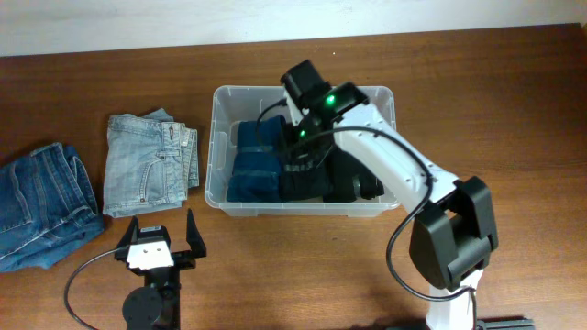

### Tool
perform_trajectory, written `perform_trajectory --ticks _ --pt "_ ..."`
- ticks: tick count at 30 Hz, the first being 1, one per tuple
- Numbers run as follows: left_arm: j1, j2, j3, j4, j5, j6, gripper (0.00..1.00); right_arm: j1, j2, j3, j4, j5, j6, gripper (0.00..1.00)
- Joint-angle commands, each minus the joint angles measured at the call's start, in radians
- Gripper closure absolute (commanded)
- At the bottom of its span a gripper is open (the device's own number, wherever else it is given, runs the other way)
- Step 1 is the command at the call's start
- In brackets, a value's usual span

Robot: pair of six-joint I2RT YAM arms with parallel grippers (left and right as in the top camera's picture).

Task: Pack container
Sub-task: 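Lower the black garment into the bin beside the first and release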

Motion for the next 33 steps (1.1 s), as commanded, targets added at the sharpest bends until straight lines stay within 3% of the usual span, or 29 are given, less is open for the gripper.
perform_trajectory --ticks 1,9,13,14,22,24,30,33 --pt "0.005 -0.002 -0.007 0.003 -0.010 -0.010 0.00 0.029 -0.011 -0.084 0.056 0.010 -0.018 0.96" --pt "0.005 -0.002 -0.007 0.003 -0.011 -0.010 0.01 0.028 -0.009 -0.340 0.335 0.009 -0.018 0.78" --pt "0.005 -0.002 -0.007 0.003 -0.010 -0.010 0.01 0.028 -0.010 -0.345 0.351 0.009 -0.018 0.74" --pt "0.005 -0.002 -0.007 0.003 -0.010 -0.010 0.01 0.028 -0.010 -0.317 0.340 0.009 -0.018 0.67" --pt "0.005 -0.002 -0.007 0.003 -0.011 -0.010 0.01 0.028 -0.012 -0.010 0.087 0.012 -0.102 0.48" --pt "0.005 -0.002 -0.007 0.003 -0.011 -0.010 0.01 0.028 -0.012 0.068 0.011 0.087 -0.104 0.46" --pt "0.005 -0.002 -0.007 0.003 -0.011 -0.010 0.01 0.015 -0.009 0.060 -0.034 0.193 -0.098 0.43" --pt "0.005 -0.002 -0.007 0.003 -0.010 -0.010 0.01 -0.004 -0.009 0.030 -0.029 0.189 -0.081 0.36"
